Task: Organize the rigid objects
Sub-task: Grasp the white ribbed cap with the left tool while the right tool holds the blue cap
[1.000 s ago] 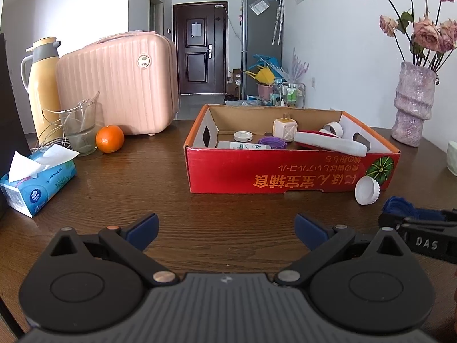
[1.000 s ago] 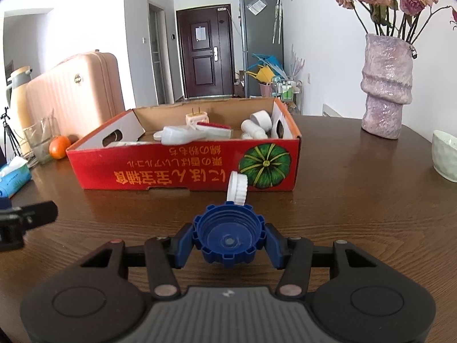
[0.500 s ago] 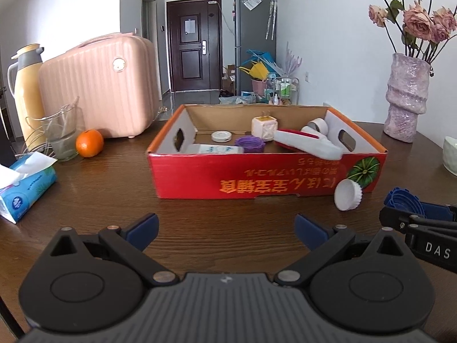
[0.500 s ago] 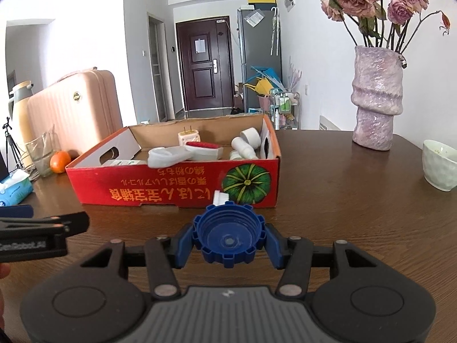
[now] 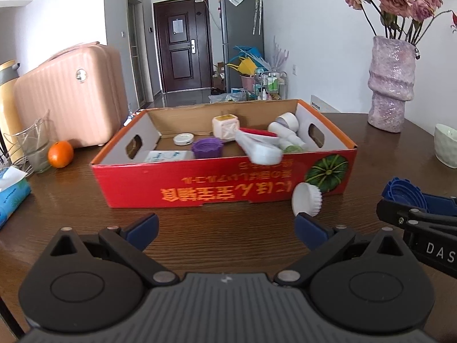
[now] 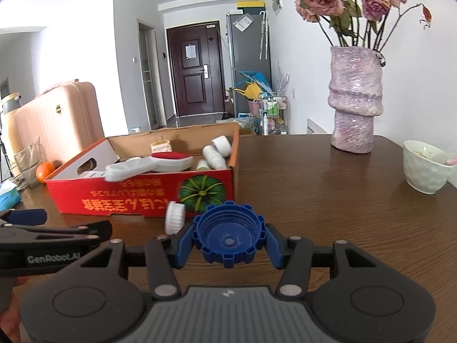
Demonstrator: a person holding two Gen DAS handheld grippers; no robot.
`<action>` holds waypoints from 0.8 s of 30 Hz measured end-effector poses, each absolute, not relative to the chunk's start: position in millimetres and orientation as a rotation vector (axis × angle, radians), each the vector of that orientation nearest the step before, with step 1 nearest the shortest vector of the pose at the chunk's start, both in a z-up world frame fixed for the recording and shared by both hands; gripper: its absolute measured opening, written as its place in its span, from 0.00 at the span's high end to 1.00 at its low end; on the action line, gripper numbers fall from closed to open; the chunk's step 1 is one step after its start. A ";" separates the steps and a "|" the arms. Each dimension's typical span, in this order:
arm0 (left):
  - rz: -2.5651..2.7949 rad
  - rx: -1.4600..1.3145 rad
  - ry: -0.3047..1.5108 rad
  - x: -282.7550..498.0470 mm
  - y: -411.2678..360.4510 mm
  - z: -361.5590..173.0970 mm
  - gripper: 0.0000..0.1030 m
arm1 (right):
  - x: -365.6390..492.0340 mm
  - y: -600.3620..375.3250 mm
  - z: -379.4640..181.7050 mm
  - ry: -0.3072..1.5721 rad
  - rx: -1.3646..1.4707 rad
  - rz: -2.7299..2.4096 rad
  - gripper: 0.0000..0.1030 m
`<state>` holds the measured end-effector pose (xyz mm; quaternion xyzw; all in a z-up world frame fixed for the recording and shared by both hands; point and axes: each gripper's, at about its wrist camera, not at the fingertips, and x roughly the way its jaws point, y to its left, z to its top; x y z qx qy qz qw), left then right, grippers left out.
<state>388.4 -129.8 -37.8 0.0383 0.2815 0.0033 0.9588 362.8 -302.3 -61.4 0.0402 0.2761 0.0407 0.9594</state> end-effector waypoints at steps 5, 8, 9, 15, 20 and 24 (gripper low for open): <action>0.026 0.089 0.590 399.1 -150.2 -45.3 0.00 | 366.7 -322.7 -62.3 0.555 0.094 0.058 0.50; 0.040 0.095 0.594 405.4 -162.1 -48.6 0.00 | 370.6 -336.0 -63.6 0.558 0.103 0.039 0.50; 0.045 0.096 0.595 407.9 -166.1 -49.8 0.00 | 371.9 -339.4 -64.2 0.559 0.104 0.031 0.50; 0.071 0.119 0.597 420.0 -189.7 -57.3 0.00 | 378.8 -362.9 -68.3 0.569 0.115 -0.012 0.50; 0.079 0.143 0.595 429.6 -208.1 -60.8 0.00 | 381.6 -373.7 -71.7 0.575 0.104 -0.025 0.50; 0.080 0.138 0.596 437.0 -215.6 -63.2 0.00 | 383.2 -379.6 -73.8 0.578 0.102 -0.030 0.50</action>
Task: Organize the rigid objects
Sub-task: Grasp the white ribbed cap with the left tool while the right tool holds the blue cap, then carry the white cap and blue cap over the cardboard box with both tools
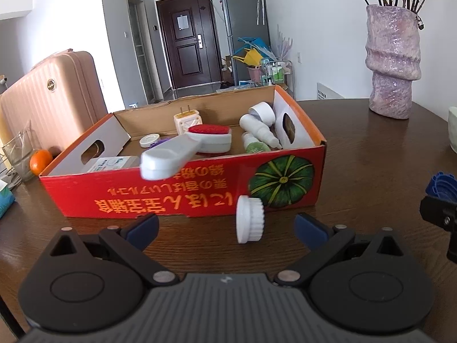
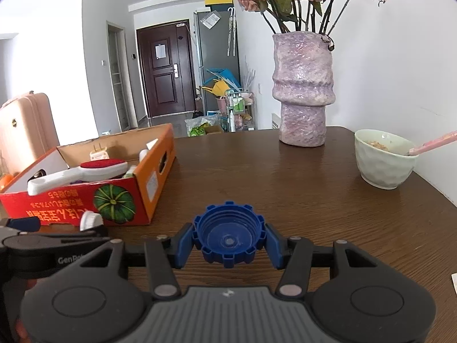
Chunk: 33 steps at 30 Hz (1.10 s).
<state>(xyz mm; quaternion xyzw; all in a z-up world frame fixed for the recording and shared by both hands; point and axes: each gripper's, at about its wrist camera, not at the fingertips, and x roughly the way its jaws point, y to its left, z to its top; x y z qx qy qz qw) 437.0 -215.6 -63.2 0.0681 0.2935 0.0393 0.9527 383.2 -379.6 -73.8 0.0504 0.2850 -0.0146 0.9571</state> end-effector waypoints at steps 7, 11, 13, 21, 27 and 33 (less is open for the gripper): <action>0.070 0.133 0.613 447.4 -225.0 -67.4 0.07 | 385.9 -383.8 -75.4 0.577 0.105 -0.043 0.50; 0.053 0.126 0.641 453.1 -227.8 -70.7 0.29 | 387.9 -382.4 -77.9 0.585 0.095 -0.047 0.50; 0.055 0.114 0.653 455.2 -226.5 -72.0 0.39 | 388.6 -381.7 -78.6 0.586 0.092 -0.049 0.50; -0.002 0.072 0.687 455.3 -217.0 -72.8 0.85 | 388.2 -381.0 -79.4 0.586 0.089 -0.055 0.50; -0.024 0.065 0.670 445.5 -208.7 -68.3 0.86 | 385.7 -378.6 -78.8 0.573 0.083 -0.057 0.50; -0.044 0.080 0.632 426.1 -199.9 -62.1 0.86 | 380.5 -372.8 -76.7 0.545 0.068 -0.050 0.50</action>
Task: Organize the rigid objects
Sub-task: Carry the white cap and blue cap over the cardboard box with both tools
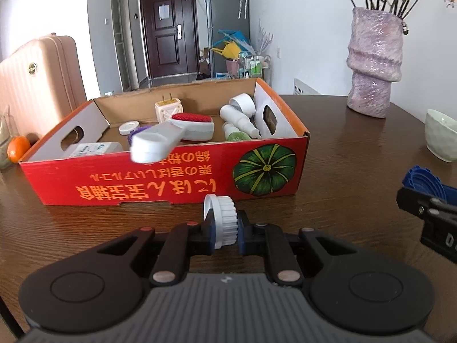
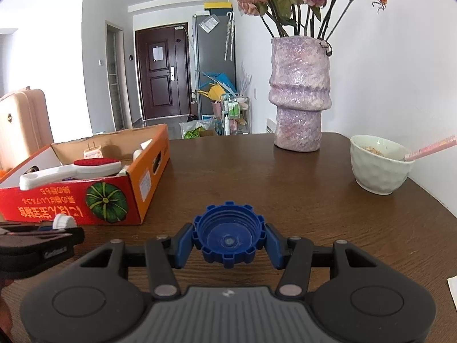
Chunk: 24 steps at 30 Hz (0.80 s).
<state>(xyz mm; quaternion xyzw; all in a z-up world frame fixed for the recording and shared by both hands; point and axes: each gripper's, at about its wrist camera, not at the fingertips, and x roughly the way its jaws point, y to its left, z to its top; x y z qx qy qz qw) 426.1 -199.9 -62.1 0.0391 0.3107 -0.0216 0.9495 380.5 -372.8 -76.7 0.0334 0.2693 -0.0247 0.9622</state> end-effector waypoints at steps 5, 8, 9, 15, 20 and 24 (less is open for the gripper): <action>-0.062 0.079 0.612 409.7 -190.2 -57.3 0.86 | 375.0 -366.2 -74.1 0.524 0.061 -0.040 0.50; -0.065 0.073 0.605 402.0 -181.9 -54.6 0.86 | 370.4 -361.4 -72.3 0.511 0.067 -0.031 0.50; -0.066 0.069 0.603 399.2 -178.4 -53.6 0.86 | 368.6 -359.3 -71.8 0.506 0.069 -0.026 0.50; -0.051 0.063 0.580 384.8 -160.1 -48.0 0.86 | 357.4 -341.9 -68.7 0.480 0.082 0.002 0.50; -0.049 0.053 0.555 372.3 -146.8 -41.0 0.86 | 348.5 -325.4 -67.1 0.466 0.094 0.027 0.50; -0.041 0.045 0.532 363.1 -133.9 -35.0 0.86 | 341.5 -311.8 -65.1 0.456 0.099 0.044 0.50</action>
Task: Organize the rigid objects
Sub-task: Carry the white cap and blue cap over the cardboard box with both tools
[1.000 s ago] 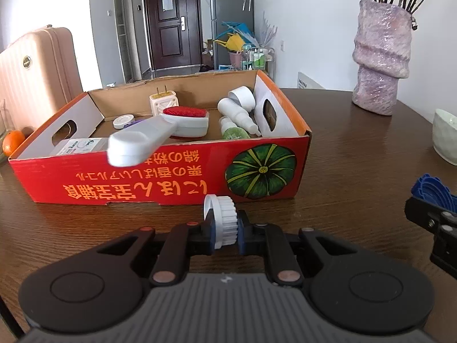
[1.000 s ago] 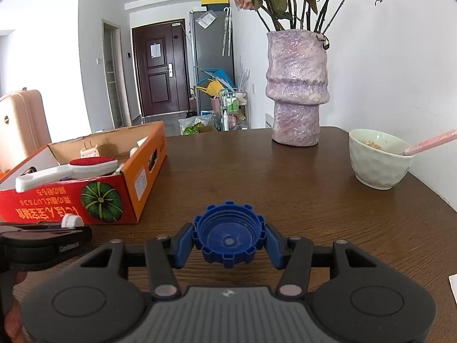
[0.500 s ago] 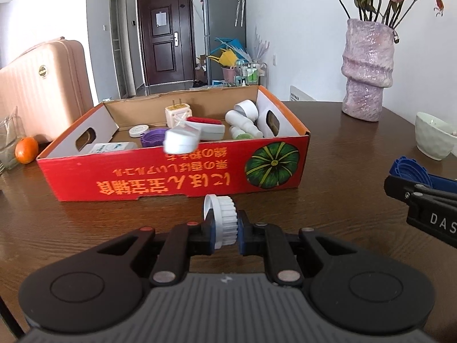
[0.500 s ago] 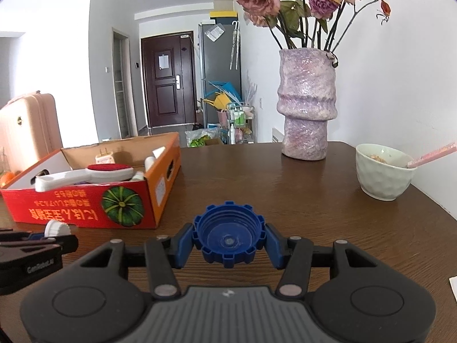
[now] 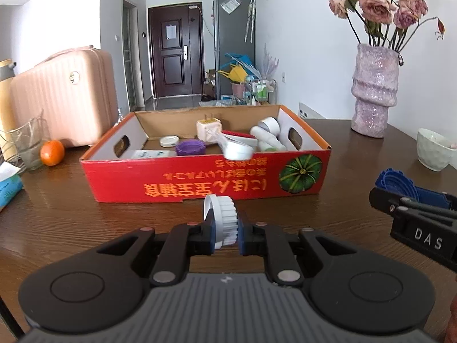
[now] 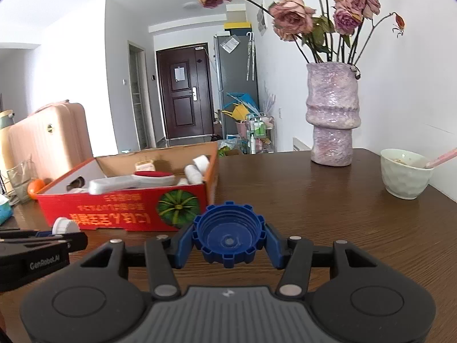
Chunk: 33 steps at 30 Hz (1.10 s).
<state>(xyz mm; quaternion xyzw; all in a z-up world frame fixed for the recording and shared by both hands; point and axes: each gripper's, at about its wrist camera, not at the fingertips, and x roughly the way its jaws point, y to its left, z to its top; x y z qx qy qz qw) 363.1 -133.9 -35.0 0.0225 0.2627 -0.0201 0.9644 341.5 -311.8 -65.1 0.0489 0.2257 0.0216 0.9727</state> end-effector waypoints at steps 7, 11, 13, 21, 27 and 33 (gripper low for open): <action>-0.029 0.022 0.491 349.6 -111.1 -22.7 0.86 | 331.7 -290.6 -59.9 0.431 0.110 0.064 0.50; -0.026 0.007 0.471 343.2 -99.4 -14.7 0.86 | 329.8 -280.1 -56.6 0.420 0.119 0.075 0.50; -0.024 -0.002 0.459 341.2 -94.3 -10.4 0.86 | 328.8 -274.6 -54.4 0.415 0.123 0.085 0.50; -0.019 -0.028 0.425 341.1 -76.8 3.4 0.86 | 330.6 -253.3 -46.3 0.396 0.112 0.117 0.50; -0.007 -0.042 0.401 347.6 -68.2 12.2 0.86 | 340.2 -243.6 -40.3 0.386 0.104 0.123 0.50; 0.014 -0.066 0.375 361.2 -59.0 22.9 0.86 | 353.5 -234.6 -33.5 0.363 0.096 0.123 0.50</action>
